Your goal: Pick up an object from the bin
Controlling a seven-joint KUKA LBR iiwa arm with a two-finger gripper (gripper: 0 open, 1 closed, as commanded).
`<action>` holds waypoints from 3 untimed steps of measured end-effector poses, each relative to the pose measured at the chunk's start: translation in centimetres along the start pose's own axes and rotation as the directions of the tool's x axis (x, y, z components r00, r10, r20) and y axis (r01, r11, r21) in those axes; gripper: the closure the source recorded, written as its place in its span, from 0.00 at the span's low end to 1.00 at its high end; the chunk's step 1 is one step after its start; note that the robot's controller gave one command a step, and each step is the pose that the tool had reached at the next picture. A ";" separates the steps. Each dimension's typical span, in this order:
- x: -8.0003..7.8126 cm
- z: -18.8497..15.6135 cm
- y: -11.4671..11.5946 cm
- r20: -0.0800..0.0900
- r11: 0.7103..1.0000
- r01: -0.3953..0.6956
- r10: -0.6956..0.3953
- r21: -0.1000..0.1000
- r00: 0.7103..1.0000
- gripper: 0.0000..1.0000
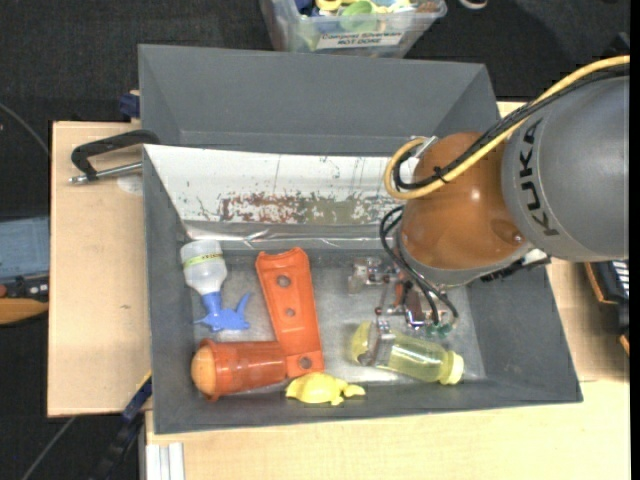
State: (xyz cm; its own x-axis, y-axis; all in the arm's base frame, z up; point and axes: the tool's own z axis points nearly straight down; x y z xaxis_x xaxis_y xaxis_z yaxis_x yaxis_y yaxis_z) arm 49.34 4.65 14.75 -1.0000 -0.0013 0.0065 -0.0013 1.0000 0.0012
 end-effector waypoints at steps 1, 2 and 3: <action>-0.1 -0.4 0.0 0.007 1.000 -0.001 0.001 0.000 1.000 0.00; -0.1 6.1 -4.4 0.005 0.992 0.129 -0.129 0.000 0.992 0.00; 0.2 3.1 -5.5 0.006 0.990 0.142 -0.142 -0.001 0.990 0.00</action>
Offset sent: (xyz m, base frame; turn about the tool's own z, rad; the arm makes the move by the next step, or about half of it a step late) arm -0.0020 -0.0554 -0.0775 -0.1536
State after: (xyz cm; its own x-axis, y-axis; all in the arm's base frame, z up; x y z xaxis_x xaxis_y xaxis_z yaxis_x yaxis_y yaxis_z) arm 49.09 -0.87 11.60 -0.9897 -0.1430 0.0007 -0.1430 0.9897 0.0027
